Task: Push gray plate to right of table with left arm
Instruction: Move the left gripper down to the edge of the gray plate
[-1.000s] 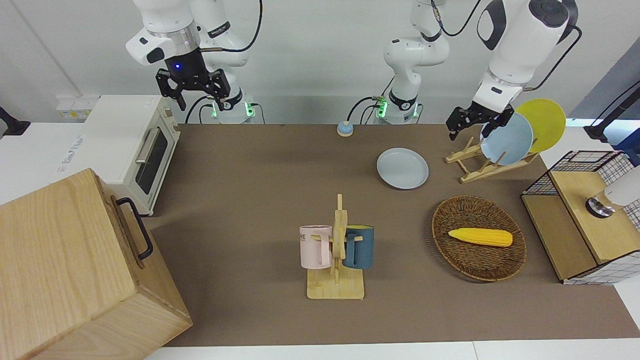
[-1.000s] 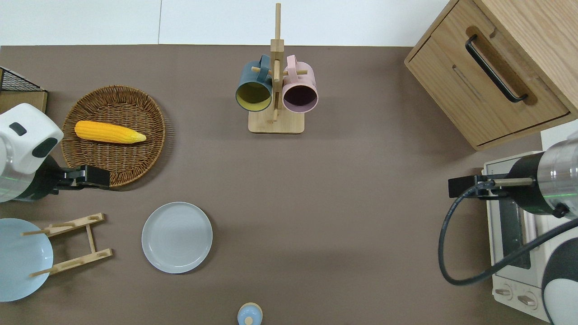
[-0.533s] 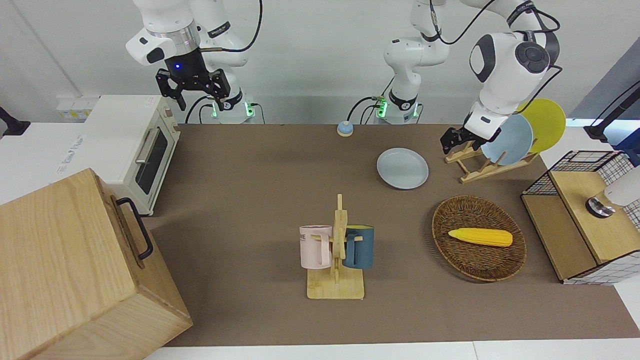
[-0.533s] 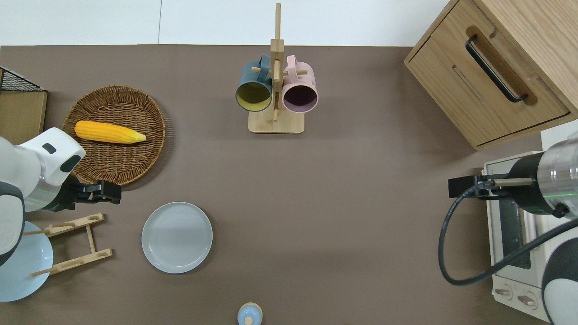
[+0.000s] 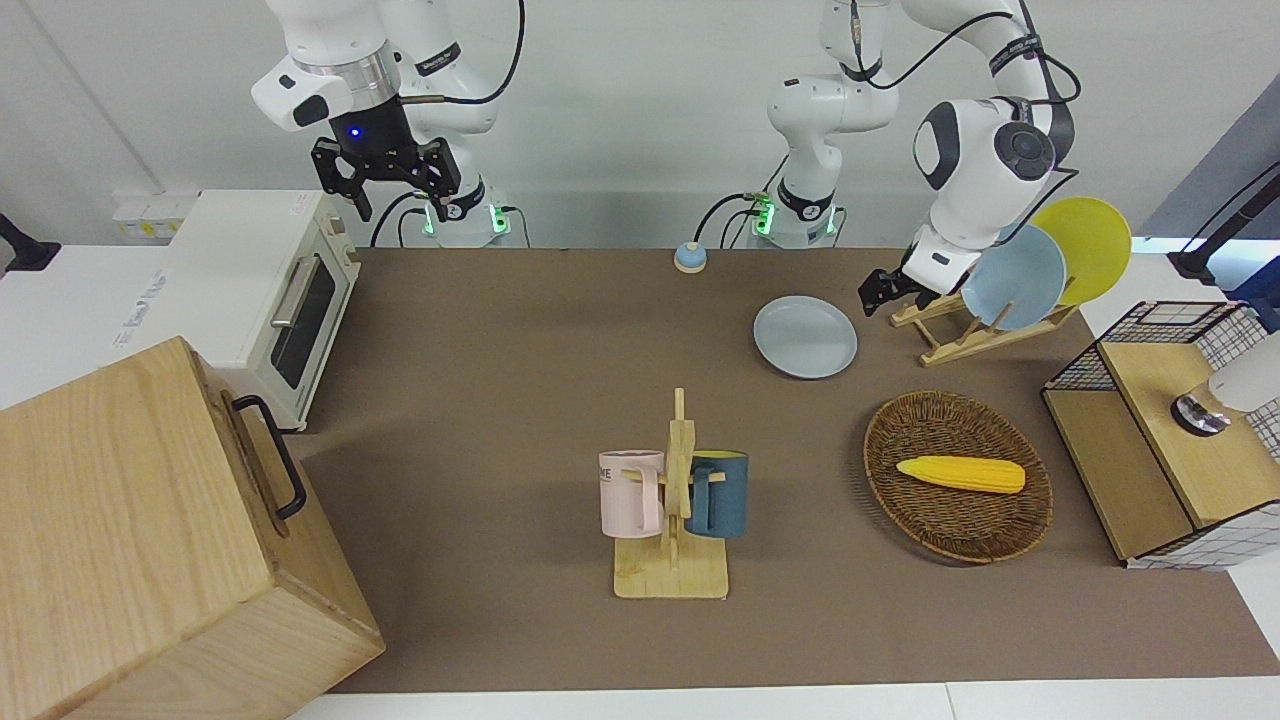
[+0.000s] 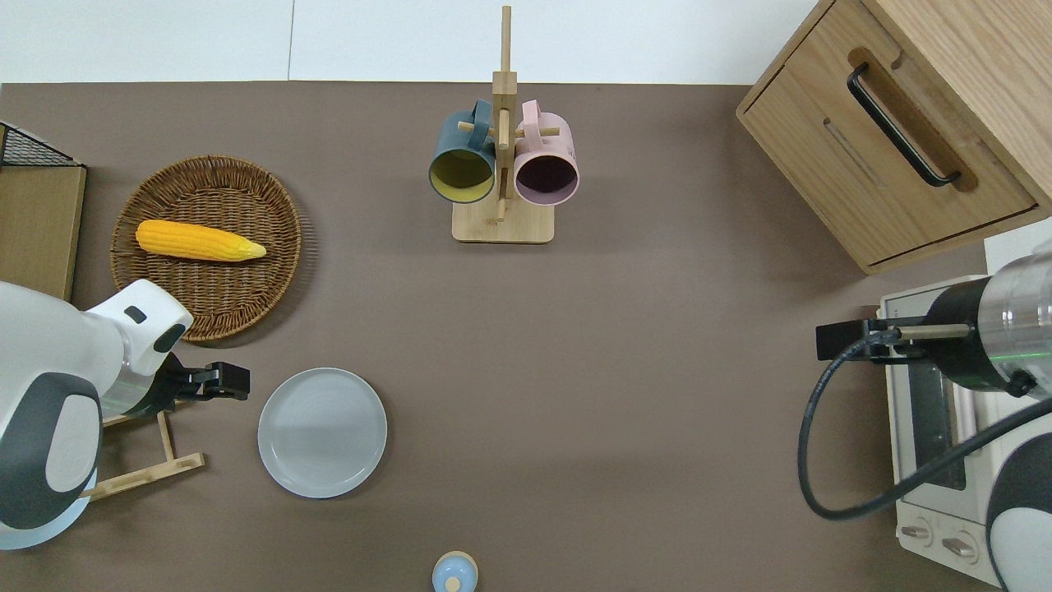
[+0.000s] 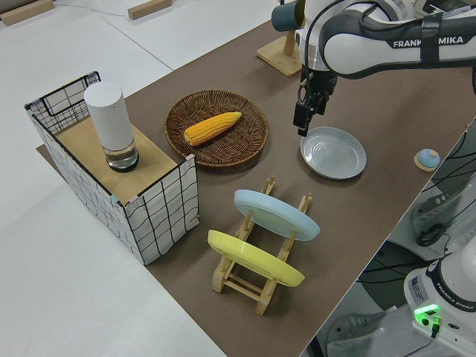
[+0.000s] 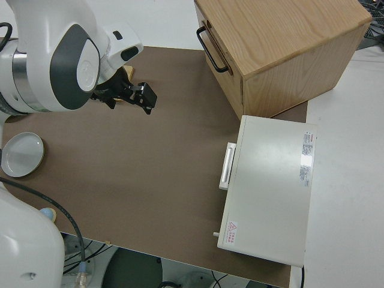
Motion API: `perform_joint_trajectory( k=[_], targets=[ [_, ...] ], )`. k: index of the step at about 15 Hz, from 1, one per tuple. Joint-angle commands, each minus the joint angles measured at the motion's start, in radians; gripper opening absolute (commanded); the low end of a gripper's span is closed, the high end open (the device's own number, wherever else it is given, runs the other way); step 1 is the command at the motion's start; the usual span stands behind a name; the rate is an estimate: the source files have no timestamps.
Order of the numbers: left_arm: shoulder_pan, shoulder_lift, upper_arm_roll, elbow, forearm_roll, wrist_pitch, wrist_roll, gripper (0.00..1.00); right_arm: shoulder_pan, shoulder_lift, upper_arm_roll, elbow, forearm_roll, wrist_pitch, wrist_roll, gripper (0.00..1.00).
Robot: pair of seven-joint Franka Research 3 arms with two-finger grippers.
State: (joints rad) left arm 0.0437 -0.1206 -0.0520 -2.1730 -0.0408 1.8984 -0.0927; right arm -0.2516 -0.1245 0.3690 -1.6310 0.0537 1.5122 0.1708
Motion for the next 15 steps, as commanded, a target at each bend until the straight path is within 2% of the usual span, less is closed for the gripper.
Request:
perform_joint_trajectory(
  k=[1, 6, 10, 12, 15],
  targets=[
    [-0.002, -0.053, 0.012, -0.135, -0.042, 0.101, -0.005, 0.94, -0.024, -0.027, 0.015, -0.027, 0.021, 0.000, 0.010, 0.996],
    [-0.001, -0.056, 0.021, -0.221, -0.080, 0.175, 0.013, 0.93, -0.024, -0.027, 0.015, -0.027, 0.021, 0.000, 0.010, 0.996],
    [-0.001, -0.054, 0.040, -0.306, -0.132, 0.254, 0.086, 0.93, -0.024, -0.027, 0.015, -0.027, 0.021, 0.000, 0.010, 0.996],
    [-0.001, -0.054, 0.050, -0.335, -0.134, 0.257, 0.116, 0.90, -0.024, -0.027, 0.015, -0.027, 0.021, -0.001, 0.010, 0.996],
    [-0.002, -0.054, 0.072, -0.349, -0.134, 0.257, 0.159, 0.81, -0.024, -0.027, 0.015, -0.027, 0.021, 0.000, 0.010, 0.996]
  ],
)
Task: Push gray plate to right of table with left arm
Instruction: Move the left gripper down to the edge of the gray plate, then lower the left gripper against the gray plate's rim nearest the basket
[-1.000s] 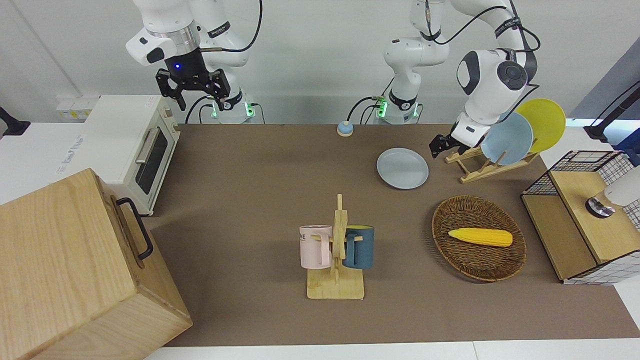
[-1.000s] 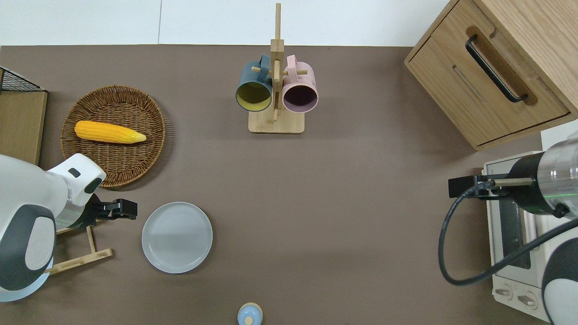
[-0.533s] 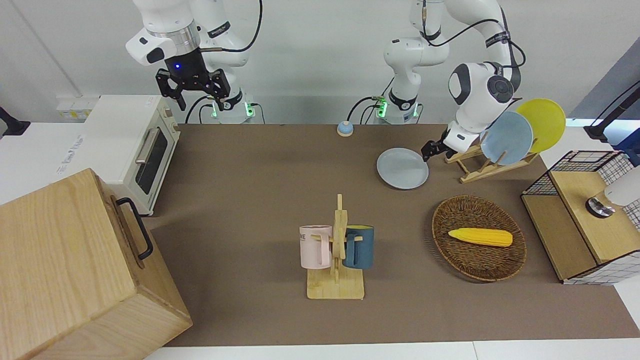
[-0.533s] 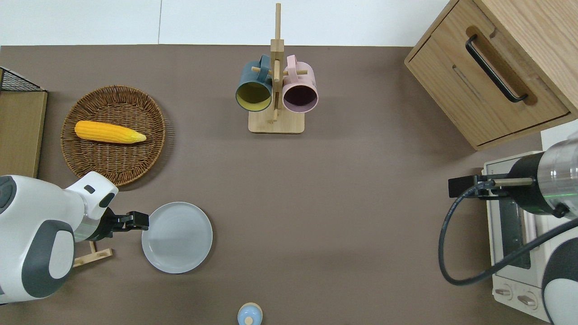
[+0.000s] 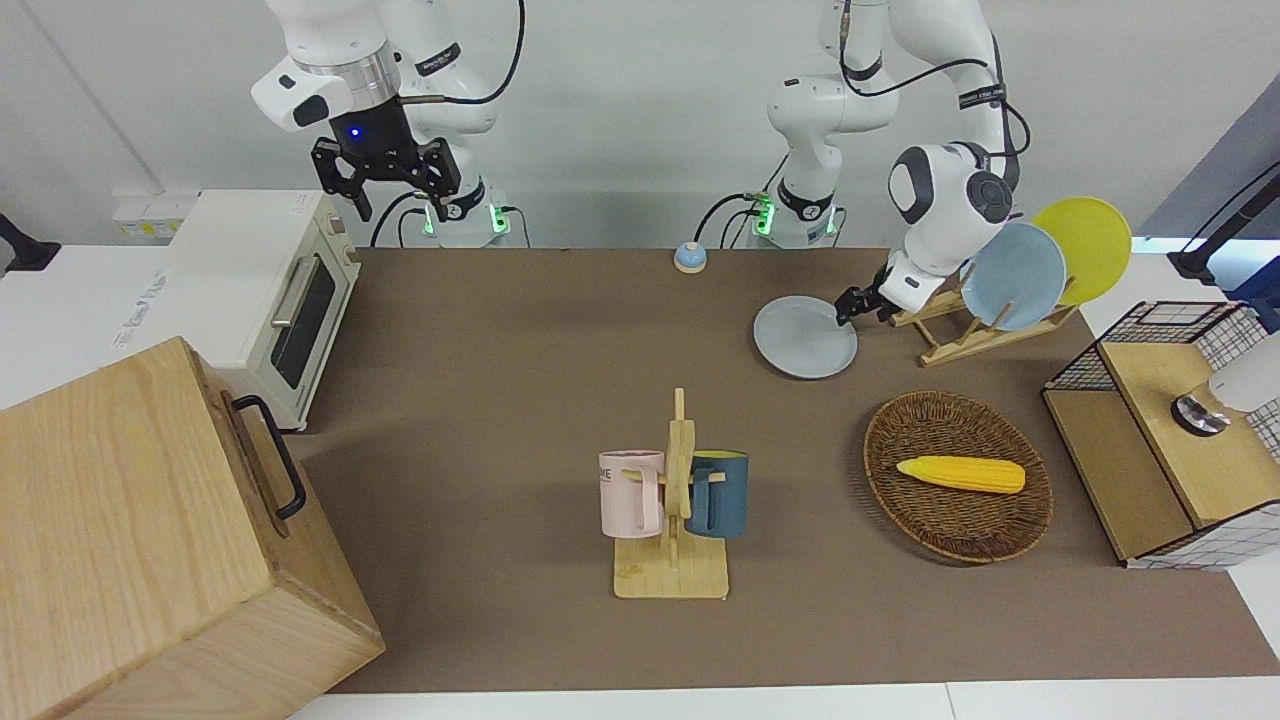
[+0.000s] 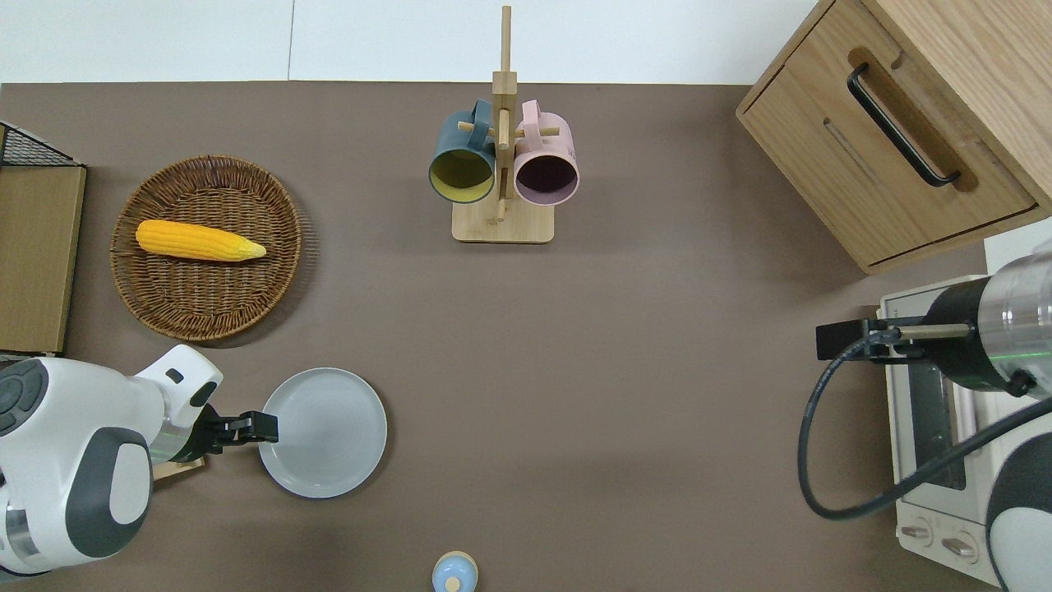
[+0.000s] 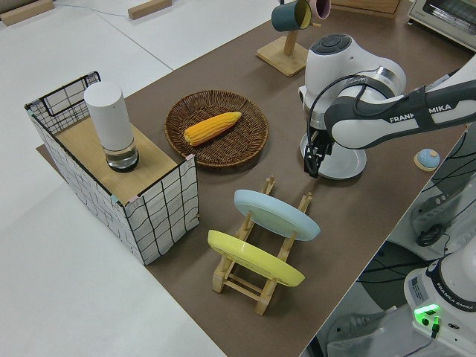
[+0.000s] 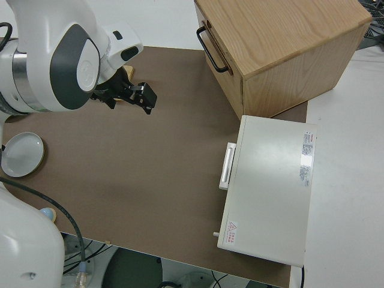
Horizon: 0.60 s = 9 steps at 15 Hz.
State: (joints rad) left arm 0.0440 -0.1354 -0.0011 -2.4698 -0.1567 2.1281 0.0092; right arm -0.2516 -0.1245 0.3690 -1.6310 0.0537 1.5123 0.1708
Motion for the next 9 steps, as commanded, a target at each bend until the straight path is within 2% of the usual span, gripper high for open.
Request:
perform_joint_trajectory(
  k=[1, 9],
  targets=[
    [-0.003, -0.039, 0.021, -0.063, -0.018, 0.027, 0.061, 0.79, -0.024, -0.027, 0.015, -0.027, 0.021, 0.000, 0.010, 0.996],
    [-0.006, -0.038, 0.019, -0.098, -0.020, 0.067, 0.048, 0.65, -0.024, -0.027, 0.015, -0.027, 0.021, 0.000, 0.010, 0.996]
  ],
)
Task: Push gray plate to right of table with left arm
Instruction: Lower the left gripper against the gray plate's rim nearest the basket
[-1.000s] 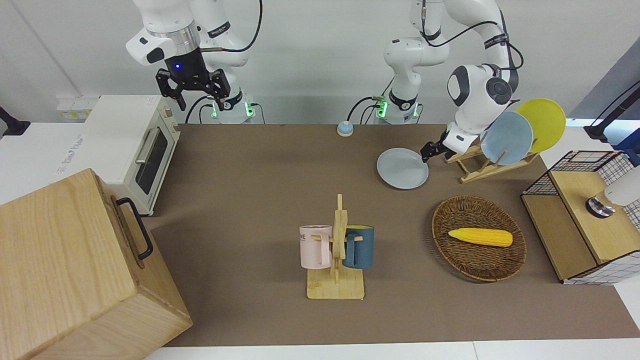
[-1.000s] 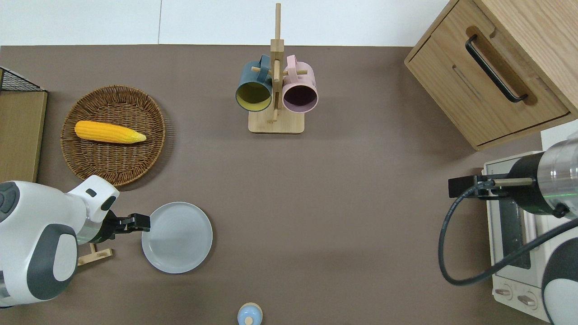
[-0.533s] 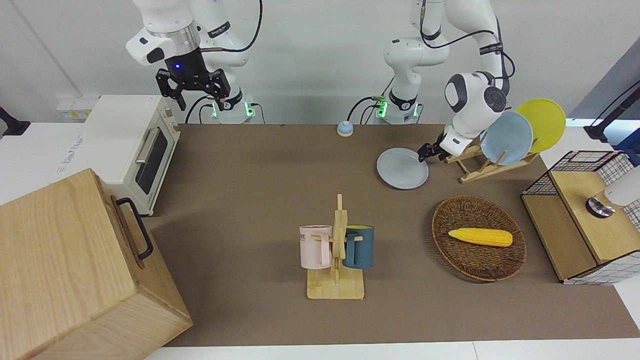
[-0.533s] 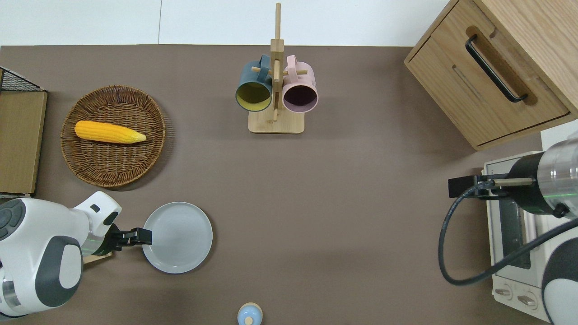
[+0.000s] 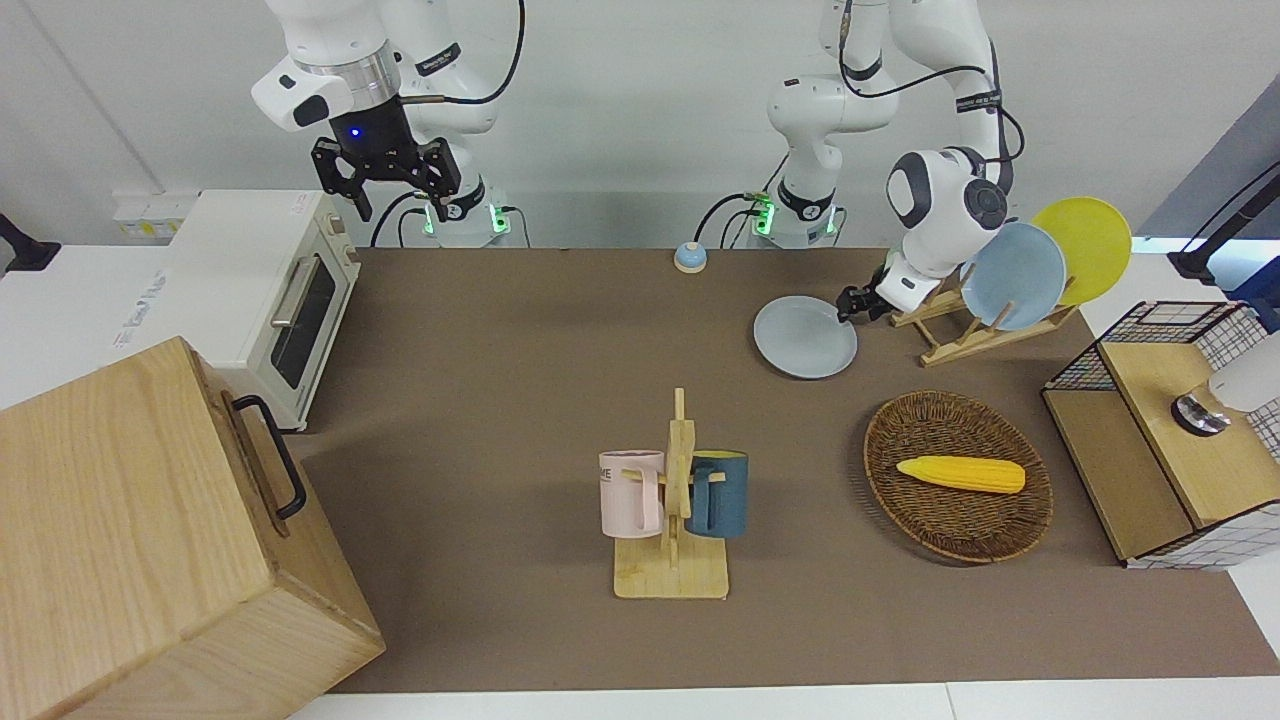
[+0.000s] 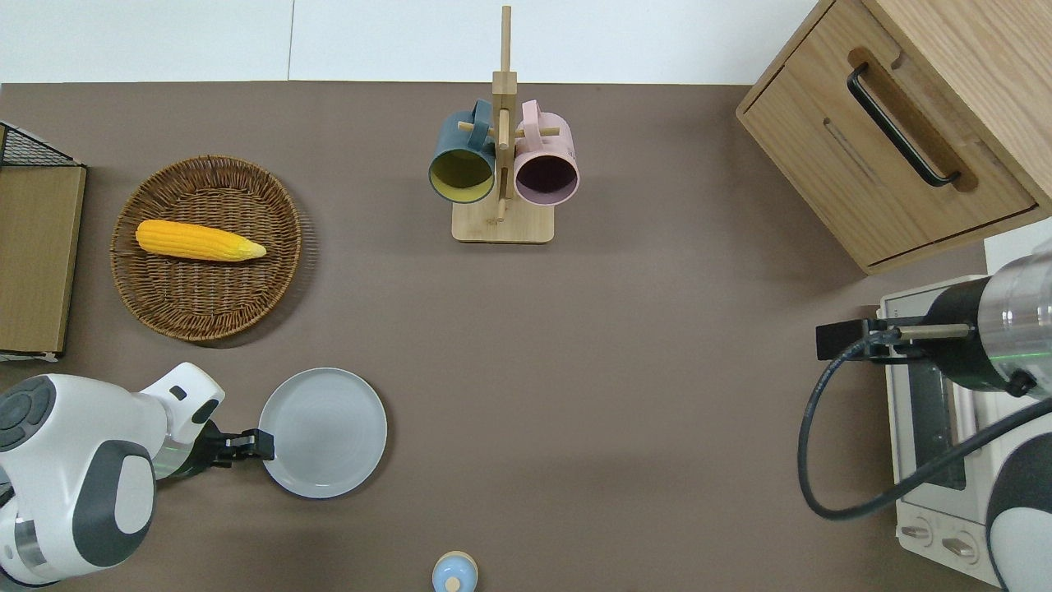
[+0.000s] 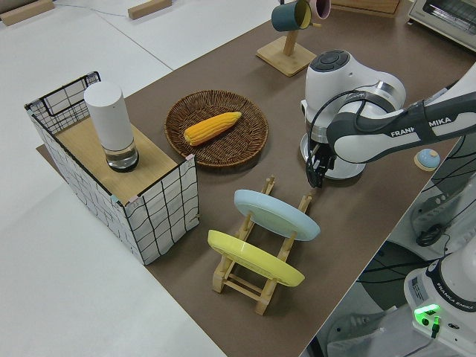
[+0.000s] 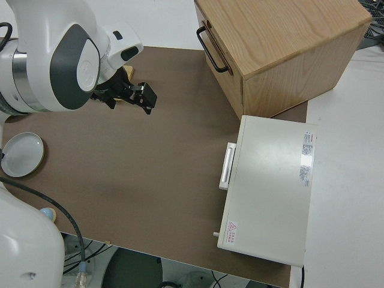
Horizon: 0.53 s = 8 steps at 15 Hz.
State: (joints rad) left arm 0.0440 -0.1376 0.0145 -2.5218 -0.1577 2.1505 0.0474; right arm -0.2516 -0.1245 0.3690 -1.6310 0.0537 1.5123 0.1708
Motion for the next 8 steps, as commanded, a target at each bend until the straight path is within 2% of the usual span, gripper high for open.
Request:
perform_joint_trajectory(
  k=[1, 8],
  targets=[
    [-0.009, -0.034, 0.004, -0.052, -0.031, 0.055, 0.008, 0.63, -0.024, -0.027, 0.015, -0.027, 0.021, 0.000, 0.010, 0.996],
    [-0.013, -0.027, -0.007, -0.078, -0.069, 0.098, -0.038, 0.44, -0.024, -0.027, 0.015, -0.027, 0.021, 0.000, 0.010, 0.996]
  ],
)
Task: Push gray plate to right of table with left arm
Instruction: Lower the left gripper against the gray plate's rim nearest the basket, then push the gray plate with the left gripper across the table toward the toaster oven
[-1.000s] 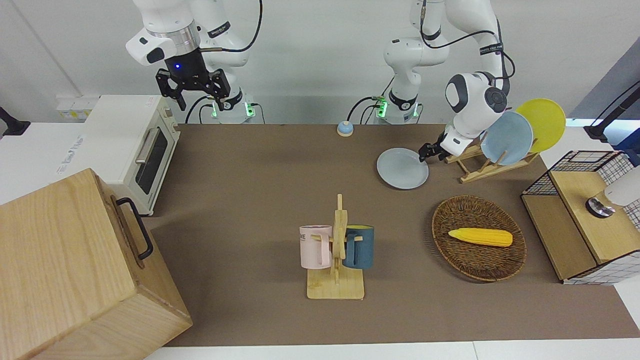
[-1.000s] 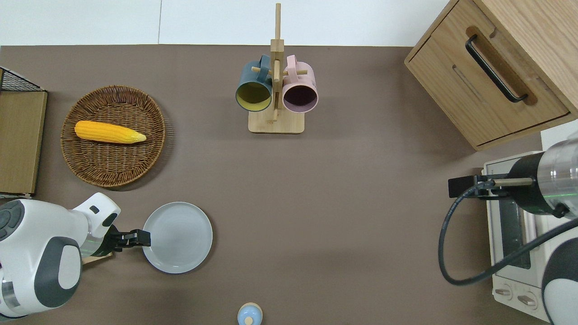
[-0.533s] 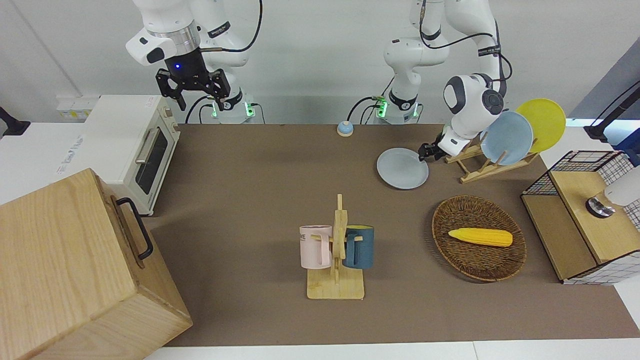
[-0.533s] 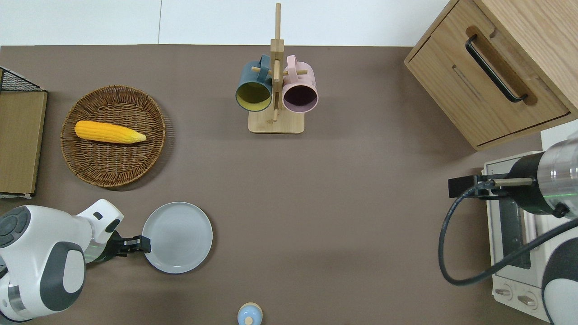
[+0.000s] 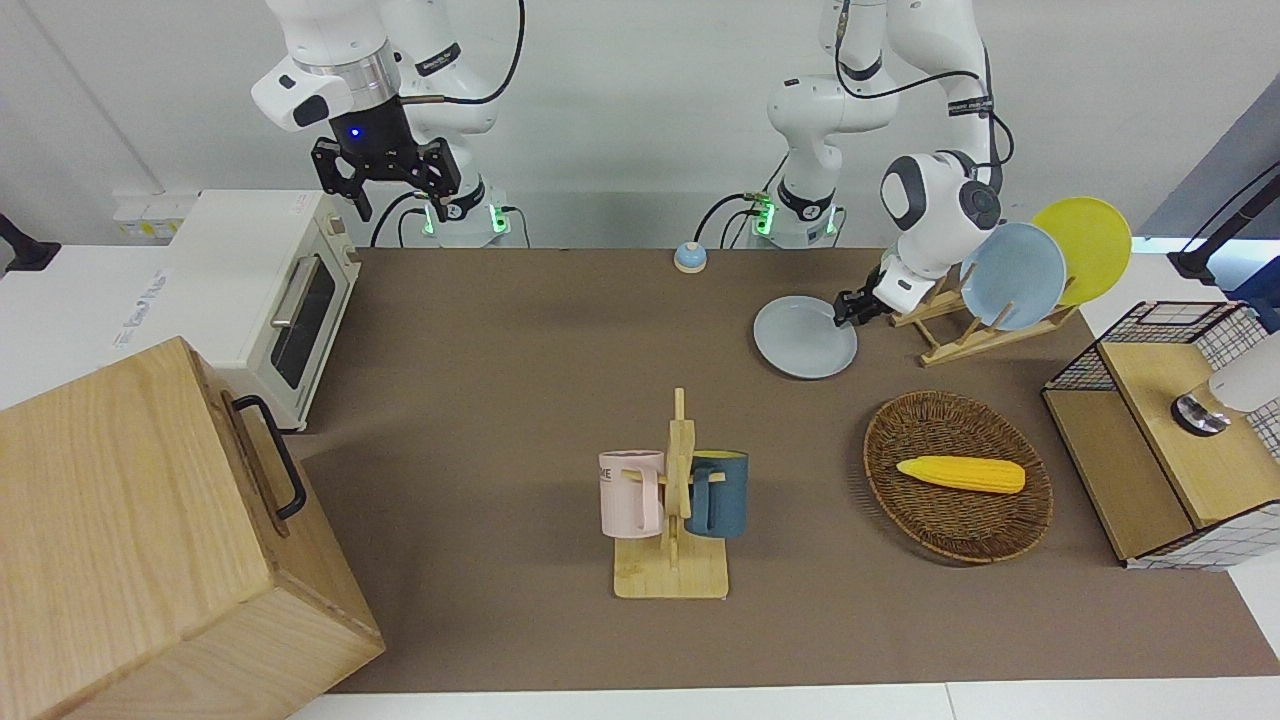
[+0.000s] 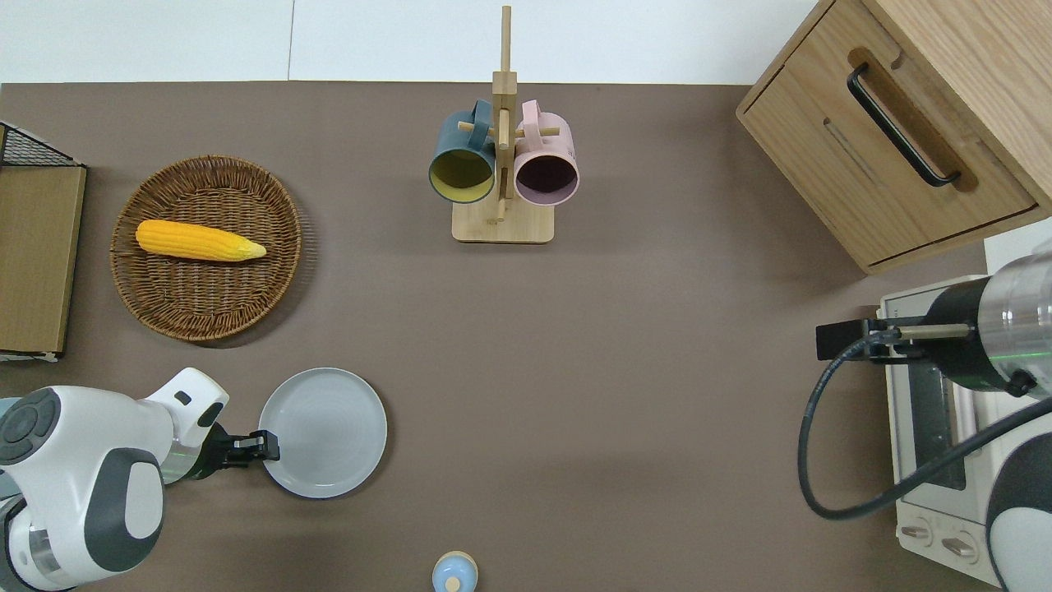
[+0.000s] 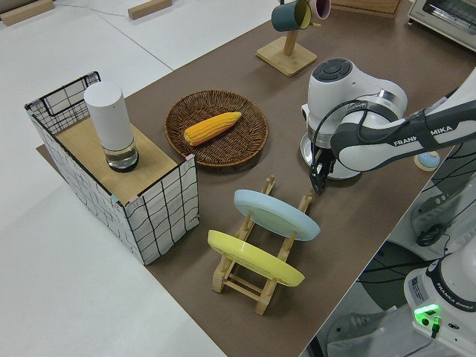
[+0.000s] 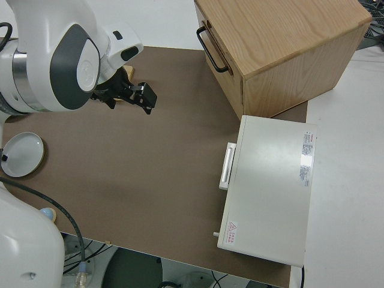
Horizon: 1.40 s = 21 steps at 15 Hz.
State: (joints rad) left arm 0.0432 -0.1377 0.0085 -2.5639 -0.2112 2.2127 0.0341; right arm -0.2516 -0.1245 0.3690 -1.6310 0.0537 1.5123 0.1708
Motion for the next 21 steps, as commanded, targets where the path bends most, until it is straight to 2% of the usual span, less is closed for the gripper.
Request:
perform_joint_trajectory(
  k=[1, 3, 5, 9, 18, 21],
  targets=[
    [-0.012, -0.026, 0.001, -0.036, -0.016, 0.036, -0.025, 0.37, -0.024, -0.027, 0.015, -0.027, 0.021, 0.000, 0.010, 0.996],
    [-0.012, -0.026, -0.001, -0.036, -0.028, 0.044, -0.025, 0.25, -0.024, -0.027, 0.015, -0.027, 0.021, 0.000, 0.010, 0.996],
    [-0.012, -0.025, 0.001, -0.036, -0.062, 0.056, -0.025, 0.19, -0.024, -0.027, 0.015, -0.027, 0.021, 0.000, 0.010, 0.996],
    [-0.014, -0.025, -0.001, -0.036, -0.066, 0.068, -0.046, 0.02, -0.024, -0.027, 0.015, -0.027, 0.021, -0.001, 0.010, 0.996],
    [-0.031, -0.019, -0.013, -0.036, -0.066, 0.079, -0.121, 0.00, -0.024, -0.027, 0.015, -0.027, 0.021, 0.000, 0.010, 0.996],
    [-0.037, -0.017, -0.051, -0.036, -0.066, 0.088, -0.187, 0.00, -0.024, -0.027, 0.015, -0.027, 0.021, 0.000, 0.012, 0.996]
  ],
)
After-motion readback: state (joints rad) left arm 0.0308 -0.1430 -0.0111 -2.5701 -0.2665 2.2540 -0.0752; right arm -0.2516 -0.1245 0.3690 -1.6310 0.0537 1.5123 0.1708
